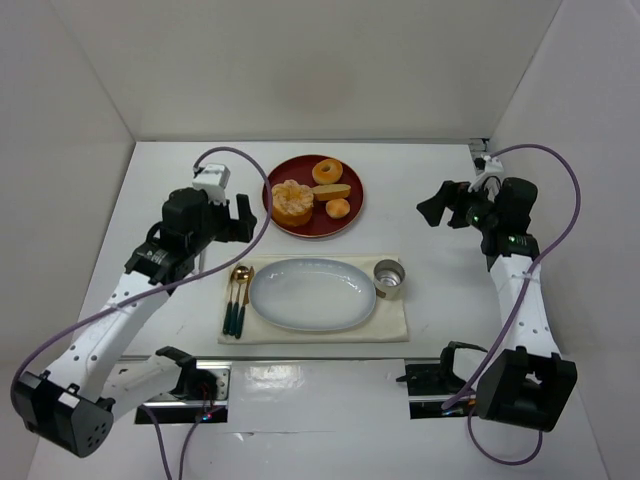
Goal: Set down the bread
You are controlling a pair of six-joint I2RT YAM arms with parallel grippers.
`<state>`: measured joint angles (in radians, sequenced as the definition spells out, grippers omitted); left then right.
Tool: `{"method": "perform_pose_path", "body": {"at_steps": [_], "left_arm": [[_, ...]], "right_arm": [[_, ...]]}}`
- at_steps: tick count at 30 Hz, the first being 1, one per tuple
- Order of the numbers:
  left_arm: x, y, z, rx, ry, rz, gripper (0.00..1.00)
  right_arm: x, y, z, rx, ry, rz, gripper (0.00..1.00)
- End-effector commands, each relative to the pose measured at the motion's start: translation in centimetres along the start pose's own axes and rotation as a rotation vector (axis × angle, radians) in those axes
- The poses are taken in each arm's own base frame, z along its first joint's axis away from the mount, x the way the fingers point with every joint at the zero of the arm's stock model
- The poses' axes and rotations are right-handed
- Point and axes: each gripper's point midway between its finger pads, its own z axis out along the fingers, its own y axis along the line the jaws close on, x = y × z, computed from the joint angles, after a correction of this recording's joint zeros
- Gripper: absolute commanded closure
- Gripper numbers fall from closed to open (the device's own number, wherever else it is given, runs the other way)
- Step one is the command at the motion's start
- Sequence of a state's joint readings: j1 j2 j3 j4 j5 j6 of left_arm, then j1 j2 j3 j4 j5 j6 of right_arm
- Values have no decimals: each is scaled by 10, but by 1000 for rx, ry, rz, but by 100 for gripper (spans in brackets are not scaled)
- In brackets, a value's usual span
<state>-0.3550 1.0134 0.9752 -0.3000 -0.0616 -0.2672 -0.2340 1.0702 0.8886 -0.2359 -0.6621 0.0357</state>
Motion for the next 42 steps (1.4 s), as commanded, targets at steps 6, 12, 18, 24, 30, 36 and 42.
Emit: {"method": "perform_pose_path", "body": {"at_steps": [6,12,18,24,30,36,42], "left_arm": [[31,73,6,-320,44,-35,0],[46,93,25,-364,121,-82,0],[69,126,37,-398,182,-158,0],[86,147,45,-464,250,-166,0],[109,173,46,-571,327,-183,0],[111,188,41,-629,325,-212,2],[127,196,46,-661,384,-254,4]], "right_arm": [[-21,7,-10,-19,-92,-177,0],[-9,9,-7,-65,-31,-188,0],[-10,14,-9,-83,-39,-195,0],[-13,16,-11,-83,-47,-193,0],[-12,18,-11,-92,-46,-193,0],[-14,19,-13,-92,-53,-199,0],[-14,19,-13,-92,-53,-199,0]]}}
